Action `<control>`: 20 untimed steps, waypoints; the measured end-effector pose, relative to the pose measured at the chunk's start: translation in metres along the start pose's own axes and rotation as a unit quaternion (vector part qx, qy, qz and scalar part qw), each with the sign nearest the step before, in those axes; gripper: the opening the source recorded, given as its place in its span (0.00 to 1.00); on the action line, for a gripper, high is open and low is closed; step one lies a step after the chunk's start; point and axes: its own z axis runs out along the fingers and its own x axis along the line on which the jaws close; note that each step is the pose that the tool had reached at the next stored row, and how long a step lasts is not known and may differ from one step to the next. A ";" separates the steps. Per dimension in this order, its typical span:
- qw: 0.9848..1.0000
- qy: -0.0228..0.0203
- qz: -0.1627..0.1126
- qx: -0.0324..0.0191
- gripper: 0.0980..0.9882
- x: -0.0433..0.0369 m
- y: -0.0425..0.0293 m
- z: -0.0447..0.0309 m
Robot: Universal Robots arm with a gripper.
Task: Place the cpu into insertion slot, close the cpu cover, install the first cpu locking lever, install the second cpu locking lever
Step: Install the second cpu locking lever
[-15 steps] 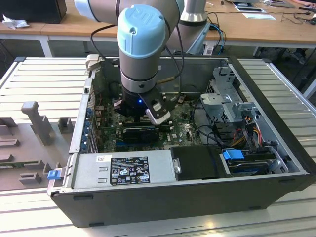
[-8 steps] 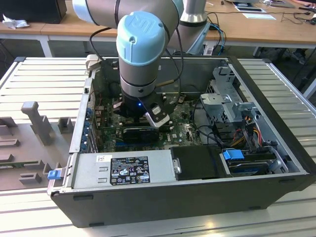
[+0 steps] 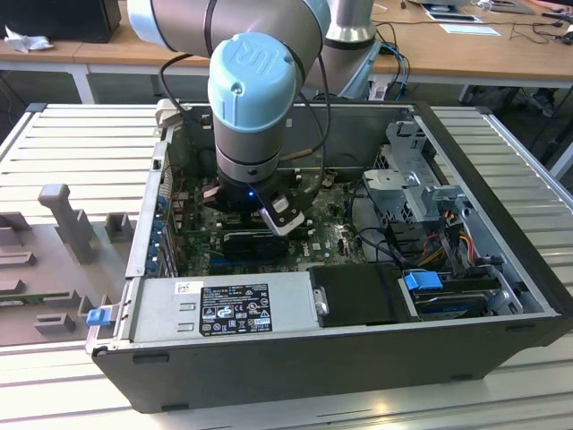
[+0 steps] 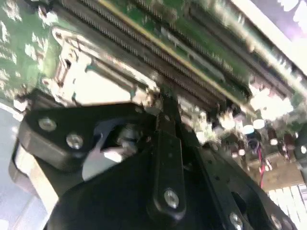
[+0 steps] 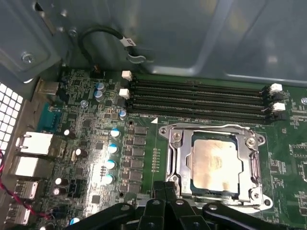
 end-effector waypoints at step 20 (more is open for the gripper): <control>1.000 0.000 0.000 -0.002 0.01 0.0013 0.0094 -0.0250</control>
